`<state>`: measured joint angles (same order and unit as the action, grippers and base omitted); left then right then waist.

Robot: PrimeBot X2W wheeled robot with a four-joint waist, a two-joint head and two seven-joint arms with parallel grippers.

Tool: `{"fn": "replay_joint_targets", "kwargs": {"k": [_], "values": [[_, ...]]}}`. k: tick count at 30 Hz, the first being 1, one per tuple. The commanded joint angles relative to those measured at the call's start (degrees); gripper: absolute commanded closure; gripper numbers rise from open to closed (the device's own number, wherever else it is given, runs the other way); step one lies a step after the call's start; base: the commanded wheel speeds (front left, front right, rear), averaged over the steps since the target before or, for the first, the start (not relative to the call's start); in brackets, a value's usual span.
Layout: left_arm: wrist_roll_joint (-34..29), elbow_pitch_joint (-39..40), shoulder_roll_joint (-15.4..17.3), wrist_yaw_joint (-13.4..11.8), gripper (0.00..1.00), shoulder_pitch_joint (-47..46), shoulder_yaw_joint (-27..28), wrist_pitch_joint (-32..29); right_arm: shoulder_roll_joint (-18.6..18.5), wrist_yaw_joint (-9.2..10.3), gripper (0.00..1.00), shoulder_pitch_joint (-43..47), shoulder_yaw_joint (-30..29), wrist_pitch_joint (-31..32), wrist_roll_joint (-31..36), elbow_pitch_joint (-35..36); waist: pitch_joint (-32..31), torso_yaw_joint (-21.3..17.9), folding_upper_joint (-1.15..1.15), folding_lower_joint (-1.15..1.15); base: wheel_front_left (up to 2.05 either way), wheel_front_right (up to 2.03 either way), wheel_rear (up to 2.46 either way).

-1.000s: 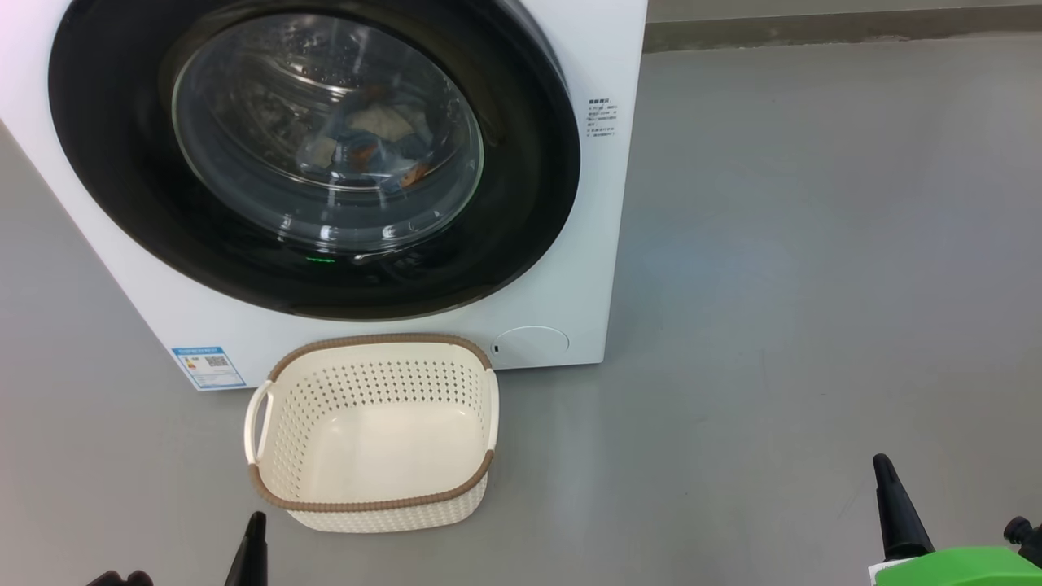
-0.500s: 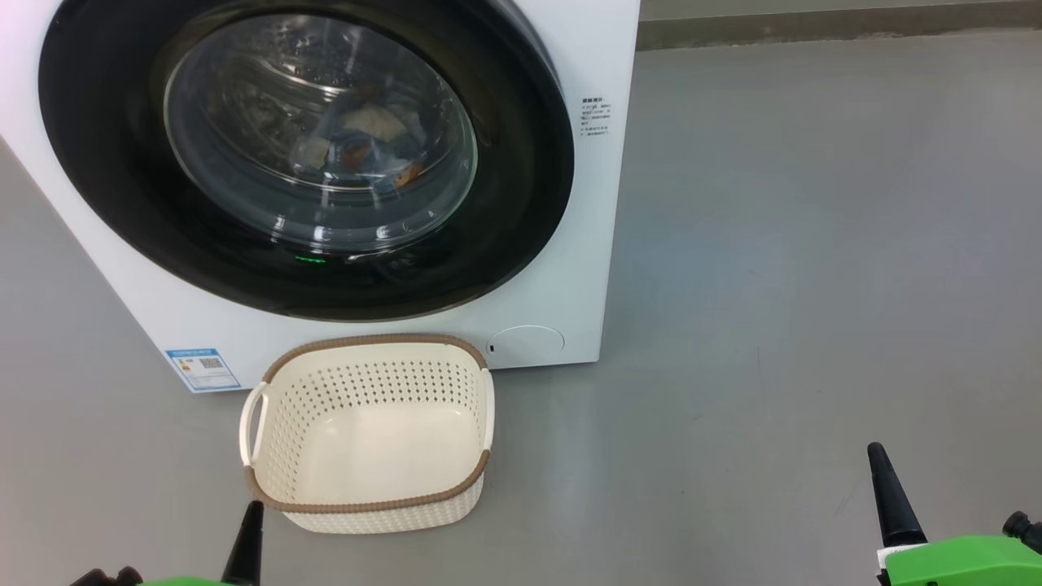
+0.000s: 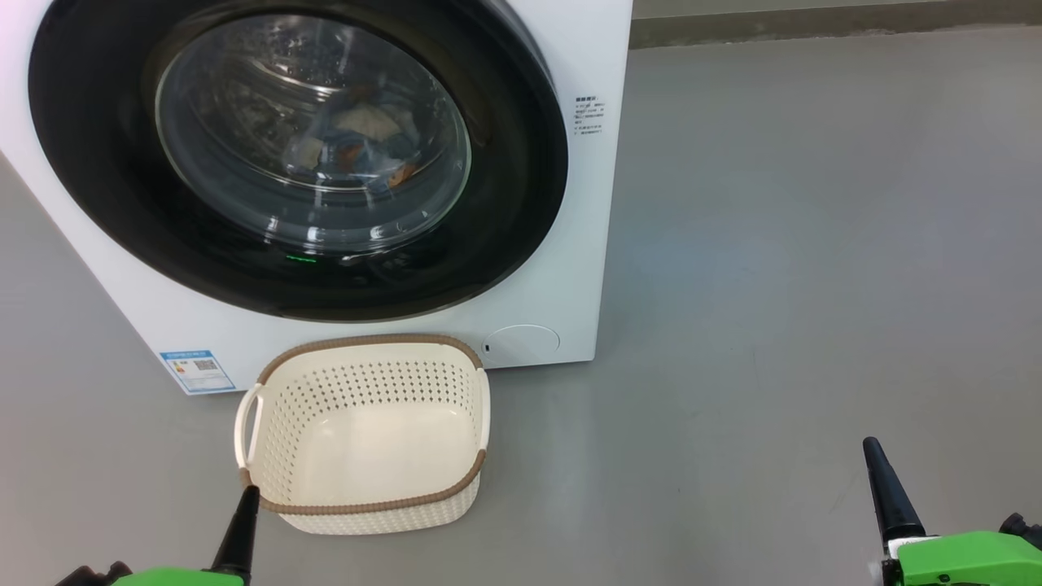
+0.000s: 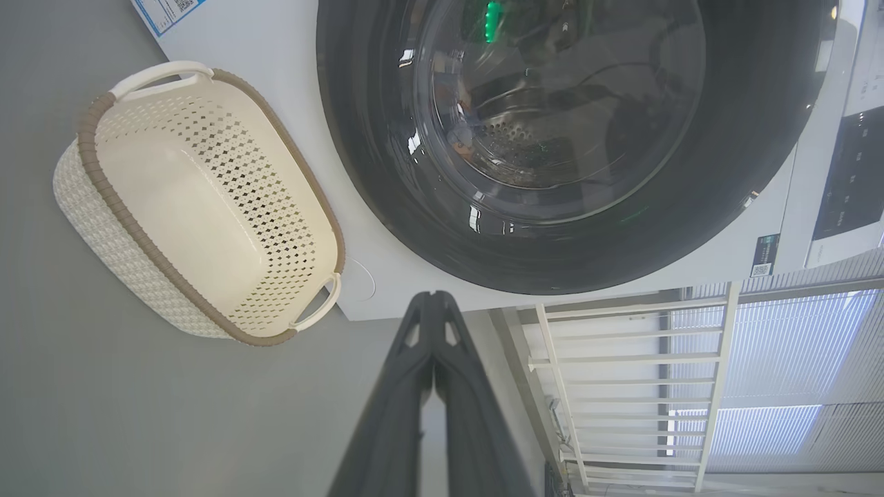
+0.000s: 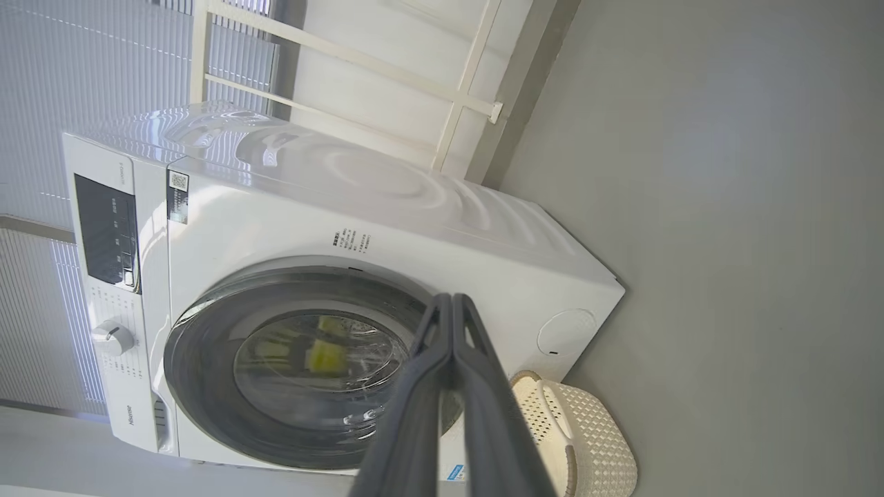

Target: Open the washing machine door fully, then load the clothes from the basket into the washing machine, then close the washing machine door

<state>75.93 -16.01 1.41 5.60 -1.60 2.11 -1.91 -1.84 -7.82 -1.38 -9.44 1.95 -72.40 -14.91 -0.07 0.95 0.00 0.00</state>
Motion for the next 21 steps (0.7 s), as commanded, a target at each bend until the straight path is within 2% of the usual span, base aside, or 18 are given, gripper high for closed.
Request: {"fn": "replay_joint_targets", "kwargs": {"k": [1, 21], "values": [[1.59, 1.69, 1.24, 0.57, 1.0, -2.68, 1.88, -0.46, -0.76, 0.25, 1.0, -3.04, 1.5, 0.39, -2.21, 1.27, 0.01, -0.05, 0.0, 0.0, 0.0, 0.0, 0.0], [13.53, 1.9, 1.45, 1.65, 1.0, -4.24, 3.96, -3.84, -0.99, 0.31, 1.0, -4.48, 2.65, 3.78, -16.54, 0.96, 0.21, -0.78, 0.0, 0.0, 0.0, 0.0, 0.0]]}}
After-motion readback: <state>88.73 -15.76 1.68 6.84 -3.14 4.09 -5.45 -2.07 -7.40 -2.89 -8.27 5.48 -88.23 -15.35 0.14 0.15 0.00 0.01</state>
